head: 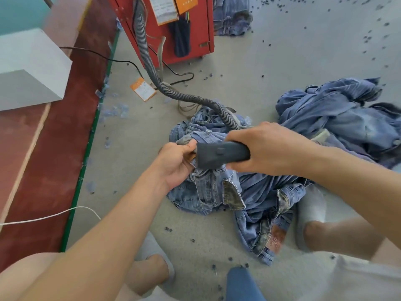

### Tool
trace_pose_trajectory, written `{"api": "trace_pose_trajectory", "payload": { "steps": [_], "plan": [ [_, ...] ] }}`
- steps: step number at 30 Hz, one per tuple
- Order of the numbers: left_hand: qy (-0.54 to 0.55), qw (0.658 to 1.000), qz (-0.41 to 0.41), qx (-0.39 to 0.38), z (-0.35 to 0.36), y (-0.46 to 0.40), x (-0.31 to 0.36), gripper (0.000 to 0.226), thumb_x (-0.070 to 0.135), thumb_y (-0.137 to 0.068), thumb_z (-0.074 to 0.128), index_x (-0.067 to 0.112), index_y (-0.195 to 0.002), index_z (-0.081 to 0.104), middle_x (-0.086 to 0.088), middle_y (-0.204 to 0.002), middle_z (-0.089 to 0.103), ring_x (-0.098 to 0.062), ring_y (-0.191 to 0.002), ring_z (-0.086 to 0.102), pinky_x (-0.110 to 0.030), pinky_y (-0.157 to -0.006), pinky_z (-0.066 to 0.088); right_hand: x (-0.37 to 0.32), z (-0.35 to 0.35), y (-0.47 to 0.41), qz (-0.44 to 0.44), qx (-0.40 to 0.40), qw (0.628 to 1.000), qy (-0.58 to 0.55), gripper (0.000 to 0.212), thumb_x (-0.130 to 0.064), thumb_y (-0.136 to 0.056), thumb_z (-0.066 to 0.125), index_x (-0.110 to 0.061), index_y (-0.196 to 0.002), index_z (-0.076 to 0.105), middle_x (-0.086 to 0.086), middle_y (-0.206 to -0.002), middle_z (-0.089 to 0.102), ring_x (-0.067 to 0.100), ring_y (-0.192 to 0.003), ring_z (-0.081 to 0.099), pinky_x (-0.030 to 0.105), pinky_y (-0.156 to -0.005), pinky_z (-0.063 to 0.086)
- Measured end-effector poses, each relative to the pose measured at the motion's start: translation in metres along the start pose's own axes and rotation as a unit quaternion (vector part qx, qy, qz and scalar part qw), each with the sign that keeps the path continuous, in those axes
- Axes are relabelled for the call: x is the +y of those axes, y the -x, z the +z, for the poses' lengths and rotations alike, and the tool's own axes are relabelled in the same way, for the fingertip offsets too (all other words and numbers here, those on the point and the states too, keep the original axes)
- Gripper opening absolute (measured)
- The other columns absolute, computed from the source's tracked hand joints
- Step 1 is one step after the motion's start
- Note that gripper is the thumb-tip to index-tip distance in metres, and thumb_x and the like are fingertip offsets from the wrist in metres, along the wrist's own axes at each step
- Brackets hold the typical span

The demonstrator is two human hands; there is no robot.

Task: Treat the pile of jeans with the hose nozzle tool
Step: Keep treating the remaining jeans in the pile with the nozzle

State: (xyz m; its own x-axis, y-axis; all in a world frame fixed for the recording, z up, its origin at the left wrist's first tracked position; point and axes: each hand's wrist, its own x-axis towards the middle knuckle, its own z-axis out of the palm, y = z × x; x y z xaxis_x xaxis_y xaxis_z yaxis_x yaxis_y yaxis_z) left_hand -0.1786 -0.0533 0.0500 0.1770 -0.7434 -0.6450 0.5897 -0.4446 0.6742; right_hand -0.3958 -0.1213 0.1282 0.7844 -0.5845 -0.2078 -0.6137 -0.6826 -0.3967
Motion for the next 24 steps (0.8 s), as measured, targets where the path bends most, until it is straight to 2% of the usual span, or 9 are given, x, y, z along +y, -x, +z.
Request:
{"api": "trace_pose_trajectory", "payload": {
  "steps": [4,7,9,11,14,16,19,22,24],
  "plan": [
    [0.067,0.998,0.002,-0.009,0.006,0.003,0.0,0.021,0.0,-0.107,0.042,-0.002,-0.101,0.062,-0.018,-0.093,0.063,-0.025,-0.077,0.066,-0.035,-0.067,0.061,0.011,-0.025,-0.002,0.046,0.016,0.997,-0.062,0.011,-0.049,-0.085,0.071,-0.041,-0.089,0.064,-0.024,-0.073,0.068,-0.003,-0.062,0.063,0.021,-0.054,0.045],
    [0.118,0.993,0.009,-0.004,0.009,0.003,-0.002,0.026,0.003,-0.108,0.041,-0.005,-0.126,0.057,-0.02,-0.107,0.065,-0.027,-0.088,0.068,-0.037,-0.073,0.064,0.027,-0.046,0.004,0.097,-0.039,0.991,-0.086,0.015,-0.05,-0.08,0.074,-0.038,-0.084,0.067,-0.009,-0.059,0.068,0.006,-0.048,0.062,0.027,-0.051,0.046],
    [0.141,0.99,0.01,0.001,0.014,0.004,-0.007,0.024,0.003,-0.108,0.041,-0.006,-0.122,0.059,-0.017,-0.099,0.072,-0.025,-0.082,0.074,-0.036,-0.068,0.065,0.029,-0.045,0.005,0.117,-0.075,0.983,-0.118,0.016,-0.053,-0.078,0.076,-0.041,-0.086,0.067,-0.001,-0.057,0.068,0.013,-0.046,0.063,0.03,-0.049,0.049],
    [0.153,0.988,0.015,0.007,0.018,0.004,-0.014,0.022,0.002,-0.108,0.041,-0.004,-0.109,0.062,-0.015,-0.086,0.074,-0.023,-0.073,0.075,-0.033,-0.065,0.064,0.025,-0.039,0.002,0.128,-0.085,0.98,-0.128,0.02,-0.052,-0.078,0.077,-0.034,-0.082,0.07,0.002,-0.057,0.069,0.014,-0.045,0.062,0.027,-0.046,0.048],
    [0.176,0.984,0.02,0.016,0.02,0.001,-0.017,0.023,0.002,-0.109,0.04,-0.003,-0.099,0.06,-0.016,-0.085,0.071,-0.024,-0.077,0.072,-0.036,-0.071,0.065,0.017,-0.028,-0.006,0.137,-0.067,0.981,-0.121,0.024,-0.048,-0.081,0.077,-0.026,-0.081,0.069,-0.004,-0.055,0.067,0.01,-0.042,0.06,0.024,-0.044,0.047],
    [0.186,0.982,0.013,0.013,0.021,0.0,-0.016,0.021,0.003,-0.109,0.039,-0.004,-0.104,0.059,-0.018,-0.093,0.069,-0.026,-0.084,0.071,-0.038,-0.075,0.065,0.014,-0.024,-0.01,0.138,-0.033,0.983,-0.114,0.025,-0.048,-0.083,0.076,-0.025,-0.082,0.068,-0.006,-0.052,0.064,0.006,-0.039,0.057,0.027,-0.047,0.045],
    [0.194,0.981,-0.002,0.019,0.023,0.001,-0.012,0.026,0.005,-0.11,0.038,-0.006,-0.111,0.062,-0.018,-0.097,0.072,-0.025,-0.078,0.075,-0.035,-0.065,0.064,0.019,-0.03,-0.009,0.154,0.023,0.983,-0.092,0.024,-0.049,-0.083,0.075,-0.026,-0.085,0.068,-0.005,-0.056,0.063,0.004,-0.042,0.057,0.025,-0.046,0.047],
    [0.205,0.978,-0.001,0.032,0.024,0.002,-0.008,0.032,0.005,-0.11,0.037,-0.007,-0.135,0.054,-0.021,-0.124,0.067,-0.028,-0.095,0.071,-0.036,-0.069,0.06,0.027,-0.041,0.001,0.157,-0.002,0.983,-0.096,0.022,-0.052,-0.08,0.075,-0.031,-0.081,0.068,-0.007,-0.056,0.066,0.009,-0.043,0.061,0.031,-0.05,0.052],
    [0.204,0.978,-0.006,0.033,0.025,0.002,-0.008,0.032,0.005,-0.11,0.037,-0.008,-0.133,0.055,-0.022,-0.128,0.065,-0.03,-0.104,0.068,-0.041,-0.078,0.057,0.025,-0.037,0.004,0.146,-0.024,0.986,-0.076,0.02,-0.052,-0.079,0.074,-0.033,-0.079,0.067,-0.014,-0.057,0.066,0.006,-0.047,0.061,0.029,-0.051,0.047]
  ]
}}
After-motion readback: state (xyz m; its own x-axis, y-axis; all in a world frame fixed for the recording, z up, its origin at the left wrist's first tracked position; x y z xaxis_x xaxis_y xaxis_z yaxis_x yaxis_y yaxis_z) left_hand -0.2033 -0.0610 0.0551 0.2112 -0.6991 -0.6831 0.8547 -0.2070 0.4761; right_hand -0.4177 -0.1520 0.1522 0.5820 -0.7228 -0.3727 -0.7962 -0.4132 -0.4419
